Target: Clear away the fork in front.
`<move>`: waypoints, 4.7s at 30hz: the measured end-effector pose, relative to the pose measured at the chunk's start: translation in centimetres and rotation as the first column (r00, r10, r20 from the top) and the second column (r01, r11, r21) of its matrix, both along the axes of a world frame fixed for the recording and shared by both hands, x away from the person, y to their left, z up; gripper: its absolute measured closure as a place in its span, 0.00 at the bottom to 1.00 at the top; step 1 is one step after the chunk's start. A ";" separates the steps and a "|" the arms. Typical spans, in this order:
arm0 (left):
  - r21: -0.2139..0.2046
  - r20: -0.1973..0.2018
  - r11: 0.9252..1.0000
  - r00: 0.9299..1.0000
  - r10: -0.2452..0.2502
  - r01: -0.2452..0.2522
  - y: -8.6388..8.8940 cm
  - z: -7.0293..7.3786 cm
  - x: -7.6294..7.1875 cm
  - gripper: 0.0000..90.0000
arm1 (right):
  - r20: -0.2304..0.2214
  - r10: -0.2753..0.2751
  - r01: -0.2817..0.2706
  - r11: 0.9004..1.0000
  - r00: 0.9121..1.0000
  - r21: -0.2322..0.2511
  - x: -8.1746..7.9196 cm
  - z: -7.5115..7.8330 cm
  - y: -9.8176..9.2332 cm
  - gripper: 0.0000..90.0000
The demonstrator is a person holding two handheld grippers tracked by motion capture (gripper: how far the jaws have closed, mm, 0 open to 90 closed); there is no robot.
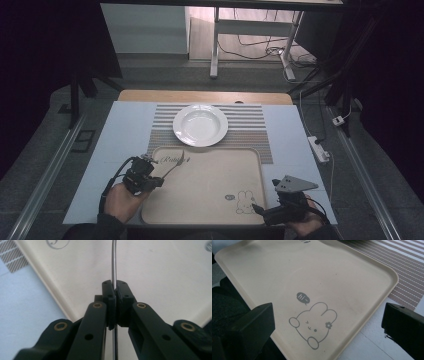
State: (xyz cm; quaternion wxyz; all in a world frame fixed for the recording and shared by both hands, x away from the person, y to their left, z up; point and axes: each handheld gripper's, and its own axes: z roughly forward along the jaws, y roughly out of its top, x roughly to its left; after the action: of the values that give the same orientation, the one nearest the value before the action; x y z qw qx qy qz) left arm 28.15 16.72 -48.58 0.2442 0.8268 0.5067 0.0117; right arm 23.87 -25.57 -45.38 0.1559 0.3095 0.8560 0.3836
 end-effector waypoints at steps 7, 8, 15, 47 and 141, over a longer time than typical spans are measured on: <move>0.050 -0.070 0.998 0.996 0.050 -0.046 -0.7 -1.9 0.4 0.96 | 0.007 -0.002 0.002 1.000 1.000 -0.012 -0.1 -0.1 0.0 0.00; 0.057 -0.070 0.997 0.996 0.050 -0.046 -0.8 -2.0 0.4 0.96 | 0.006 -0.002 0.002 1.000 1.000 -0.013 -0.1 -0.1 0.0 0.00; 0.069 -0.071 0.997 0.997 0.030 -0.025 -0.9 -2.4 0.4 0.95 | 0.001 0.005 -0.005 1.000 1.000 -0.019 -0.1 -0.2 0.0 0.00; 0.011 0.041 0.997 0.996 -0.081 0.080 -3.5 -2.0 7.6 0.99 | -0.035 -0.015 0.015 1.000 0.999 -0.010 -0.7 -0.4 -1.2 0.00; -0.152 0.254 0.968 0.954 -0.157 0.199 0.2 1.8 4.2 0.12 | -0.049 -0.015 0.014 1.000 0.999 -0.020 -0.6 -0.5 -1.4 0.00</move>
State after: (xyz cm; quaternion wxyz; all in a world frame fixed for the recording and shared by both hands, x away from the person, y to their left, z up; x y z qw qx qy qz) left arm 32.30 16.94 -46.79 0.3757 0.8369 0.3956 0.0448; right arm 23.28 -26.96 -45.91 0.1405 0.3235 0.8611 0.3661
